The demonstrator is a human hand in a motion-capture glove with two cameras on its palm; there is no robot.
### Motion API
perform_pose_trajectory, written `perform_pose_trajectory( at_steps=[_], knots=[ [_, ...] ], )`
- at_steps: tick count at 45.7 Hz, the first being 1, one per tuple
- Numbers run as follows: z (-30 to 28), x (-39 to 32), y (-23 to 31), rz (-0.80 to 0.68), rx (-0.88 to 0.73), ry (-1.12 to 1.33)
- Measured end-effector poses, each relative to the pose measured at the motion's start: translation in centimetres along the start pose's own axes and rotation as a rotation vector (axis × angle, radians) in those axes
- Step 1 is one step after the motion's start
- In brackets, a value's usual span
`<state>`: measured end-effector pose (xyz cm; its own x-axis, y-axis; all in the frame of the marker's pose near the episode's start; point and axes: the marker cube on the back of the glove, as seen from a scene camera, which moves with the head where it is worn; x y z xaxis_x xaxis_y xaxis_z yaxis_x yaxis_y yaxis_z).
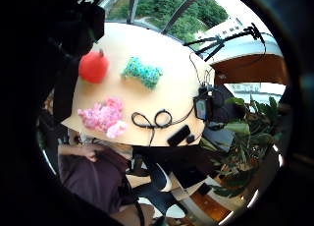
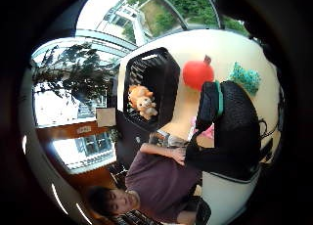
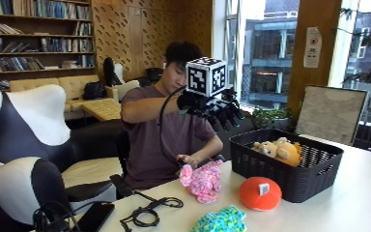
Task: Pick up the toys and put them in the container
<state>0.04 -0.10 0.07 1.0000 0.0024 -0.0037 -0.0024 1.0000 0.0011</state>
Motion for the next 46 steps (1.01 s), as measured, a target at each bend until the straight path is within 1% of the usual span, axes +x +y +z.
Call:
perform_pose_trajectory(
  at_steps=[8, 21, 31, 35, 40, 46],
  knots=[
    [0.2, 0.6, -0.9, 0.019, -0.002, 0.015],
    [-0.2, 1.3, -2.4, 0.009, 0.007, 0.012],
    [0.6, 2.5, -4.3, -0.023, -0.038, 0.034],
    [2.0, 3.5, -5.5, -0.025, -0.075, 0.040],
    [4.7, 5.5, -7.0, 0.019, -0.127, 0.070],
    [9.1, 9.0, -9.0, 0.129, -0.229, 0.082]
  ],
)
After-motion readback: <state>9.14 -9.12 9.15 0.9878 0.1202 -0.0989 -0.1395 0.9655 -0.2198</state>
